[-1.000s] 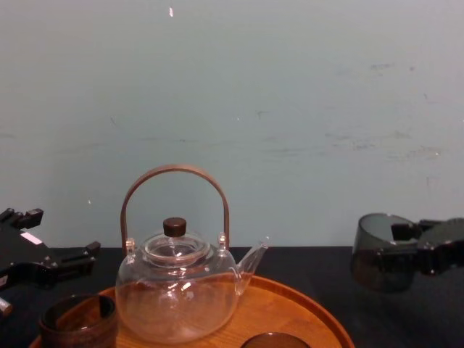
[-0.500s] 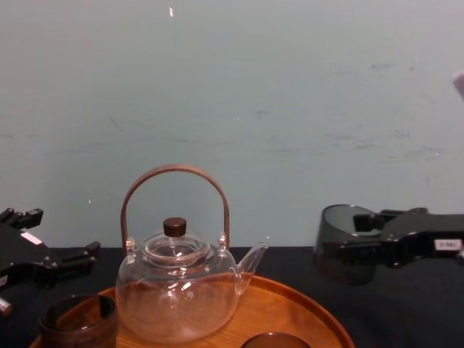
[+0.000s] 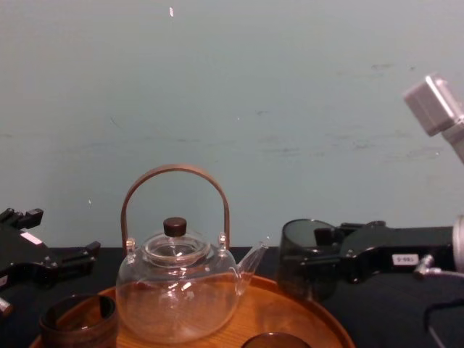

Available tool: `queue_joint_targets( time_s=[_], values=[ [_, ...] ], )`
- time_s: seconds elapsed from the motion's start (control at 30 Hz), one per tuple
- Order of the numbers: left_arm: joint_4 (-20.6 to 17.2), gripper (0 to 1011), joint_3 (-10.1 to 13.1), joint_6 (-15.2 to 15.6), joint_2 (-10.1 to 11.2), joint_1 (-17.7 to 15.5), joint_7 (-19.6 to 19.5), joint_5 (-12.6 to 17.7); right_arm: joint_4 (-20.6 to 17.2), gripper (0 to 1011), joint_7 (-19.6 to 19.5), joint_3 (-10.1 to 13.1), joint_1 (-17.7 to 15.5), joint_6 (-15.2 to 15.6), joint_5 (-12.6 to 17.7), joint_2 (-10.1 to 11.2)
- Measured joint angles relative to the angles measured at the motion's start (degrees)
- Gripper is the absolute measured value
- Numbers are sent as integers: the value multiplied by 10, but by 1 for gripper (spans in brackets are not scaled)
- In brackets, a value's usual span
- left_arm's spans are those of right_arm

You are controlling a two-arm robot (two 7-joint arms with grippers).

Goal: Pick up the glass from the table and place it on the tray.

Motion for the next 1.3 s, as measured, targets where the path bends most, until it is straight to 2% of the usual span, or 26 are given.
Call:
queue_joint_targets(
  time_s=[0.57, 1.3],
  values=[
    [0, 1001, 0, 0, 0, 0, 0, 0, 57, 904, 1, -26, 20, -30, -26, -35],
    [0, 1001, 0, 0, 0, 0, 0, 0, 107, 904, 7, -34, 35, -50, -50, -61]
  ],
)
